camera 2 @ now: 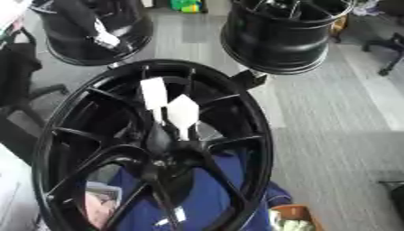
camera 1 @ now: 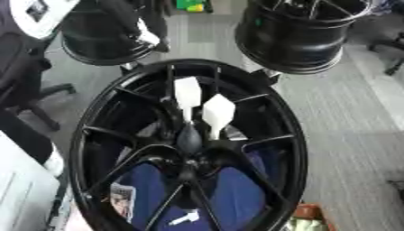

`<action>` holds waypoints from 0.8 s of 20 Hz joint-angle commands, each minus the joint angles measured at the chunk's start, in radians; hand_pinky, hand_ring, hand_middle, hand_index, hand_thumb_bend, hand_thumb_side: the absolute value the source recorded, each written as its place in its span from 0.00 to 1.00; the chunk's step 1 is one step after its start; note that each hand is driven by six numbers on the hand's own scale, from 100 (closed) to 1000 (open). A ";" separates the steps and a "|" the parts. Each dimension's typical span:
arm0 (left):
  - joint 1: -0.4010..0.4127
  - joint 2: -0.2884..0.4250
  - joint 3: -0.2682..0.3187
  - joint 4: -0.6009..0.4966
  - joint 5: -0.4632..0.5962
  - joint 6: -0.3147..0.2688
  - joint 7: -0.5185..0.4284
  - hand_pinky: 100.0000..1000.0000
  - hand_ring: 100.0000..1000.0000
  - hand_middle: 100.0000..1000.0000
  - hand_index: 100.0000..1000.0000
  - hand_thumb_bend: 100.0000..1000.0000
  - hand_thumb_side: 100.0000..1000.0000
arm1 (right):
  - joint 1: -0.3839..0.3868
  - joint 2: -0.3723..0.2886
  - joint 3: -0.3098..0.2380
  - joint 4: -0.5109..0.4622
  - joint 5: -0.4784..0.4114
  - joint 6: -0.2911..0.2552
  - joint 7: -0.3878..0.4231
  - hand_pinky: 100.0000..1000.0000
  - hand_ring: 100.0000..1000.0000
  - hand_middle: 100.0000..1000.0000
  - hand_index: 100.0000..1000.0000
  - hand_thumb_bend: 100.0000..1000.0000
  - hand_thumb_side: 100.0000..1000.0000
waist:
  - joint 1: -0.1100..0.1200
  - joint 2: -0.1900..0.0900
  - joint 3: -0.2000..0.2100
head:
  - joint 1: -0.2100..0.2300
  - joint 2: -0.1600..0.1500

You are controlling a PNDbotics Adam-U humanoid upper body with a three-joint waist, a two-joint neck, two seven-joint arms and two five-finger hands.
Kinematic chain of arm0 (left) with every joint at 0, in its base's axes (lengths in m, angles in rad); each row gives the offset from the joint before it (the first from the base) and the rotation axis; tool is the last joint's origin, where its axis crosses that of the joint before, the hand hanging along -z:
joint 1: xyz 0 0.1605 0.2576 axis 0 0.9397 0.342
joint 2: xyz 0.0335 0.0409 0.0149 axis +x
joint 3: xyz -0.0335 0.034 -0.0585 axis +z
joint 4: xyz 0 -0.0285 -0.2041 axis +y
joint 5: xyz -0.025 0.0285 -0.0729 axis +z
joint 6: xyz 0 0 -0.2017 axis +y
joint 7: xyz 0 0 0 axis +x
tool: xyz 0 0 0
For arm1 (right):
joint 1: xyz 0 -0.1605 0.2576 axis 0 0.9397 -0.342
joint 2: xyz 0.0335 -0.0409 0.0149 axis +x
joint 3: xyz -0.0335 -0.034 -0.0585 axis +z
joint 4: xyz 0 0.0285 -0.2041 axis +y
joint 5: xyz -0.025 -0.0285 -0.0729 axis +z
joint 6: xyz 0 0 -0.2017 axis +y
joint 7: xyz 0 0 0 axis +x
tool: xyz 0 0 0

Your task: Pull the pin out of the wheel hub.

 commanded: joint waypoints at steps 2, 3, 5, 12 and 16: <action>-0.016 0.039 -0.017 -0.055 0.034 0.055 -0.020 0.71 0.71 0.66 0.81 0.49 0.53 | -0.013 -0.037 -0.011 -0.006 0.009 0.006 0.001 0.87 0.83 0.79 0.86 0.00 0.06 | 0.001 -0.013 0.001 | -0.005 -0.008; -0.015 0.040 -0.019 -0.061 0.038 0.062 -0.022 0.72 0.71 0.66 0.82 0.49 0.53 | -0.013 -0.036 -0.010 -0.006 0.008 0.006 0.001 0.87 0.83 0.79 0.86 0.00 0.06 | 0.001 -0.012 0.001 | -0.005 -0.008; -0.014 0.041 -0.026 -0.068 0.042 0.077 -0.027 0.72 0.72 0.68 0.83 0.50 0.53 | -0.013 -0.035 -0.007 -0.006 0.007 0.007 0.001 0.87 0.83 0.79 0.86 0.00 0.07 | 0.001 -0.010 0.001 | -0.003 -0.009; -0.004 0.050 -0.045 -0.087 0.068 0.132 -0.035 0.71 0.71 0.66 0.82 0.53 0.52 | -0.005 -0.032 -0.005 -0.006 0.001 0.013 -0.010 0.87 0.83 0.79 0.86 0.00 0.09 | 0.003 -0.005 0.000 | -0.002 -0.006; 0.001 0.065 -0.061 -0.128 0.076 0.175 -0.019 0.71 0.71 0.66 0.81 0.54 0.52 | -0.004 -0.031 -0.002 -0.006 -0.002 0.014 -0.013 0.87 0.83 0.79 0.86 0.00 0.09 | 0.004 -0.005 0.002 | -0.004 -0.006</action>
